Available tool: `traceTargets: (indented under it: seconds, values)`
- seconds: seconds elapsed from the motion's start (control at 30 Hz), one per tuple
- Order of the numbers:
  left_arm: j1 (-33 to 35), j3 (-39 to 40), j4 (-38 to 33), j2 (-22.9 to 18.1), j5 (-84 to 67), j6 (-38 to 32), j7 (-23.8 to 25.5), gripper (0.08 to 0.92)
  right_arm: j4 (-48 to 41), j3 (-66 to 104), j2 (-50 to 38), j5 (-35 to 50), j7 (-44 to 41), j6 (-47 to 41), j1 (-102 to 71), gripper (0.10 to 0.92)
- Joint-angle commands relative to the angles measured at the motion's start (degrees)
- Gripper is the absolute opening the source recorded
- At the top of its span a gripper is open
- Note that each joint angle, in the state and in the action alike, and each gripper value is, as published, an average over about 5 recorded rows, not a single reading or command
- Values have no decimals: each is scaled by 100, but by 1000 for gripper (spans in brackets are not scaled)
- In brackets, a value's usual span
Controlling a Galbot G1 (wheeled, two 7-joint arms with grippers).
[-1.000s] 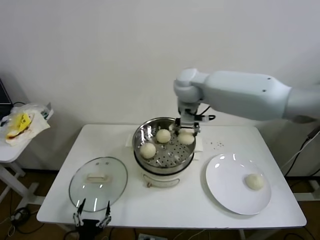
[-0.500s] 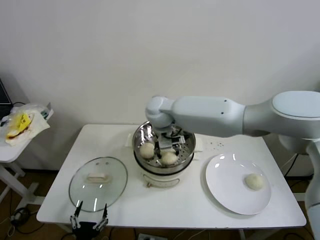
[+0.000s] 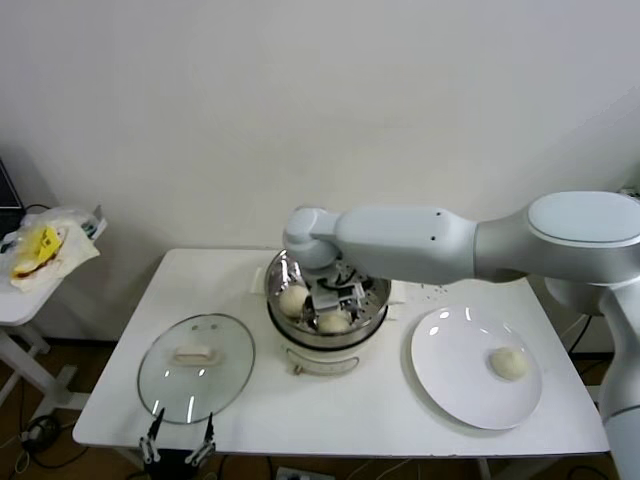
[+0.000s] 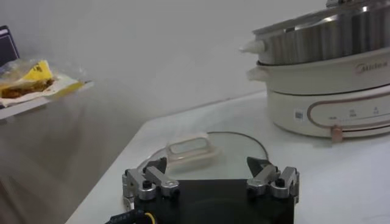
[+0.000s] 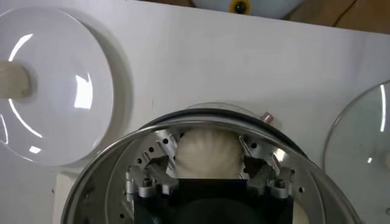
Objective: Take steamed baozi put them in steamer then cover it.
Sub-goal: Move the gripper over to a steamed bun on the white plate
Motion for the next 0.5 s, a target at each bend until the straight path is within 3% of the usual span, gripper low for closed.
traceTargets:
  seconds: [0.03,0.3,0.5]
  values:
    - [5,16,-13,-21,14,13,-1,823,-16,87,-104,-169,83,13,92,821]
    - [-21,27,-61,10,53,53,4,823,-29,-44,-883,56,774,-408,904,823]
    - [-67,121,-50,15,110,54,8,823,291,-874,-1900,1302,1653,-1894,1646,823]
